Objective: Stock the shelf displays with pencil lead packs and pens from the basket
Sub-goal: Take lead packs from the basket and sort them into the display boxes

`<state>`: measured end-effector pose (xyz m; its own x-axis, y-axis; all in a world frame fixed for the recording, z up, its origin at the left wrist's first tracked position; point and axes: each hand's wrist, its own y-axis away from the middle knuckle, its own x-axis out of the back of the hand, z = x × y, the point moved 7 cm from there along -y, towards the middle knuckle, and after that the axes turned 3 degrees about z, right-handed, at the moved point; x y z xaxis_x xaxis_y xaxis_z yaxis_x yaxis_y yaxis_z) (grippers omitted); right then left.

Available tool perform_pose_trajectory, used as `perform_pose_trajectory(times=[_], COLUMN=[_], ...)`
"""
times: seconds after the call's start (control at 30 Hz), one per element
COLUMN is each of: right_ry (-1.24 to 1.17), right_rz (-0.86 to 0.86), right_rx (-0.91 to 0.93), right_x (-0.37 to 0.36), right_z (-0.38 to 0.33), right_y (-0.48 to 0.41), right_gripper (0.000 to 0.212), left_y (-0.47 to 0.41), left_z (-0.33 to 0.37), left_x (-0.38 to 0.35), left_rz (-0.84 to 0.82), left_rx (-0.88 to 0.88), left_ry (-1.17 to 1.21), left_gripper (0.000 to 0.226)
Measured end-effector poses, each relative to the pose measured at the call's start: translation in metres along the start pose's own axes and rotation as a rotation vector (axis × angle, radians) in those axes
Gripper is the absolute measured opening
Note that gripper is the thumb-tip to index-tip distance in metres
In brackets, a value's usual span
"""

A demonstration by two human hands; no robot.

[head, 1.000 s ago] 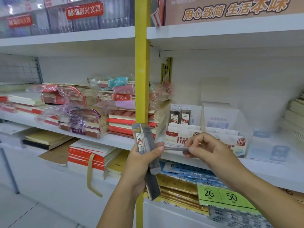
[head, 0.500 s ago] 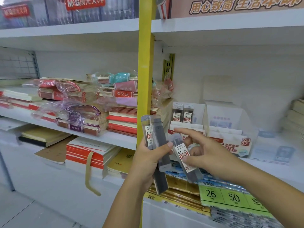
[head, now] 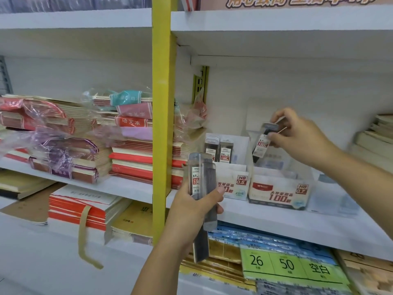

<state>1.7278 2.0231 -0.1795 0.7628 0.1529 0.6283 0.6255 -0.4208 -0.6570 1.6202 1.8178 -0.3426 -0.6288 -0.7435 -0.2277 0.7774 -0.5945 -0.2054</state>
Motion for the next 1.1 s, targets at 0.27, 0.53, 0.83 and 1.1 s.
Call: perform_pose_trajectory(times=[0.27, 0.53, 0.83, 1.1], right_ry=[0.314, -0.218, -0.8, -0.884], right_rz=[-0.107, -0.033, -0.123, -0.082], right_rx=[-0.049, -0.023, -0.343, -0.369], right_x=[-0.026, -0.019, -0.05, -0.046], right_z=[0.015, -0.033, -0.018, -0.011], right_y=[-0.003, 0.081, 0.147, 0.157], right_gripper=[0.011, 0.019, 0.054, 0.049], left_y=[-0.001, 0.018, 0.048, 0.061], left_z=[-0.002, 0.002, 0.001, 0.005], left_x=[-0.004, -0.024, -0.053, -0.053], left_rz=[-0.026, -0.143, -0.251, -0.205], left_rx=[-0.005, 0.032, 0.015, -0.036], left_ry=[-0.045, -0.052, -0.155, -0.233], left_gripper=[0.036, 0.028, 0.038, 0.02])
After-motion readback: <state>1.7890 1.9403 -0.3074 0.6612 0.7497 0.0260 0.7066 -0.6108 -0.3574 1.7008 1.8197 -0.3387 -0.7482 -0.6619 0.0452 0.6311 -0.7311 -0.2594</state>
